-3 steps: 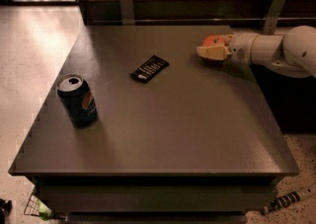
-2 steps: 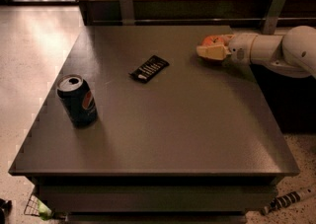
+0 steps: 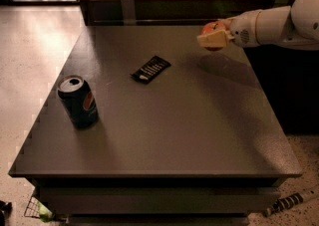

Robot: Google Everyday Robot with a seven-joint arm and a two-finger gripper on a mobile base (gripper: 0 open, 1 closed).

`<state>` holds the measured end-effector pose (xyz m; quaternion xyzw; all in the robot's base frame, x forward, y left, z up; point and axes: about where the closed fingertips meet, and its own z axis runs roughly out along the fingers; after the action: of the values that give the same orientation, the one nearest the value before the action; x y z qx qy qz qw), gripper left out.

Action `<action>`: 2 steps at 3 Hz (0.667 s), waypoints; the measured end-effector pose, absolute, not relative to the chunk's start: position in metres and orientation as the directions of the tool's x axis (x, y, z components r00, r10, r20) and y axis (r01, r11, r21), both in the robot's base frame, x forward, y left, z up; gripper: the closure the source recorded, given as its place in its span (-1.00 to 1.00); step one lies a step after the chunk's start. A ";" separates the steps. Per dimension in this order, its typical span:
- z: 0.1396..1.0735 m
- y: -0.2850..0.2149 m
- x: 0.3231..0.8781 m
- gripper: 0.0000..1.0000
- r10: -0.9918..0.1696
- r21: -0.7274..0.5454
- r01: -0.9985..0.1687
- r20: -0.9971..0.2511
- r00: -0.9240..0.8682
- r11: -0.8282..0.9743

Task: Move apple near pepsi can

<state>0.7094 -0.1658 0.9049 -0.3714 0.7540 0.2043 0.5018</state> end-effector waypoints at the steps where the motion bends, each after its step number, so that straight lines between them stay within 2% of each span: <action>1: 0.941 -0.149 0.679 1.00 -0.408 -0.102 -0.791 -0.892 -0.196 0.603; 2: 0.944 -0.131 0.641 1.00 -0.385 -0.087 -0.819 -0.907 -0.171 0.567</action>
Offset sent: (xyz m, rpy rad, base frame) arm -0.1251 0.0575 0.0345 0.0398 -0.0132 0.1606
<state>0.6409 -0.1306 0.9438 -0.4108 0.7332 0.2188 0.4958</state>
